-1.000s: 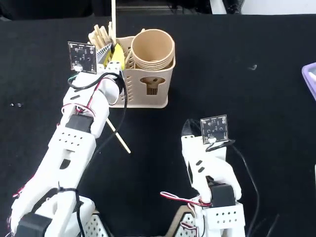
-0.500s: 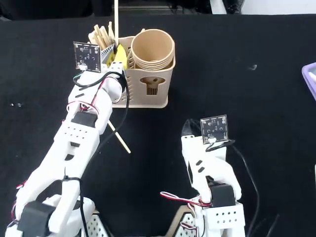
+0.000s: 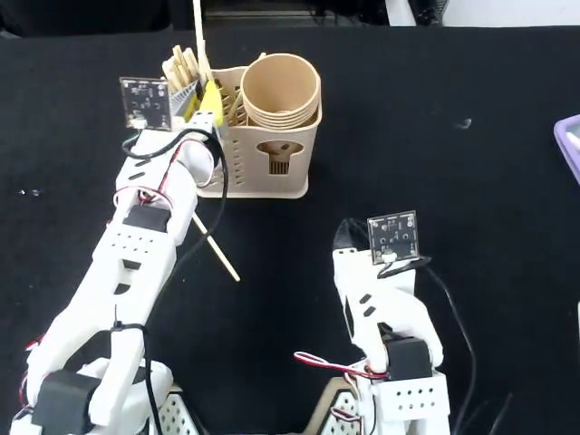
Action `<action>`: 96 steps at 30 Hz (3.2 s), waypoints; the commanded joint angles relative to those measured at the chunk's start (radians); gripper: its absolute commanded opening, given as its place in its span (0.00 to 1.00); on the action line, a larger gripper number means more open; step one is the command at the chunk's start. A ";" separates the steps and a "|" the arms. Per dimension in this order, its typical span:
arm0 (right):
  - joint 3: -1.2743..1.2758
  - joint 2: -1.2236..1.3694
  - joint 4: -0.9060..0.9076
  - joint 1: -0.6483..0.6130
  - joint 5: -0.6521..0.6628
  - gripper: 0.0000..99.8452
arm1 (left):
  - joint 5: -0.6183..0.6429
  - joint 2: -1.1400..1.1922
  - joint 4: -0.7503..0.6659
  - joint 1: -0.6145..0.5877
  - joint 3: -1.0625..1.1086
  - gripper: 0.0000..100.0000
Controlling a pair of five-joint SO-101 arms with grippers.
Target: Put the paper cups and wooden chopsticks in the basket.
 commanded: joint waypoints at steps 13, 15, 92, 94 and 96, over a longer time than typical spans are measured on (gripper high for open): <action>-0.005 -0.079 -0.023 -0.011 0.011 0.02 | 0.080 -0.037 -0.020 -0.028 -0.018 0.10; -0.005 -0.079 -0.023 -0.011 0.011 0.02 | 0.084 -0.071 -0.020 -0.028 -0.015 0.10; -1.168 1.937 -0.025 -0.669 0.052 0.10 | -0.031 -0.865 0.592 -0.633 0.722 0.10; -1.182 1.948 0.015 -0.660 0.052 0.10 | -0.031 -0.865 0.592 -0.633 0.722 0.10; -1.182 1.951 0.029 -0.655 0.061 0.11 | -0.031 -0.865 0.592 -0.633 0.722 0.10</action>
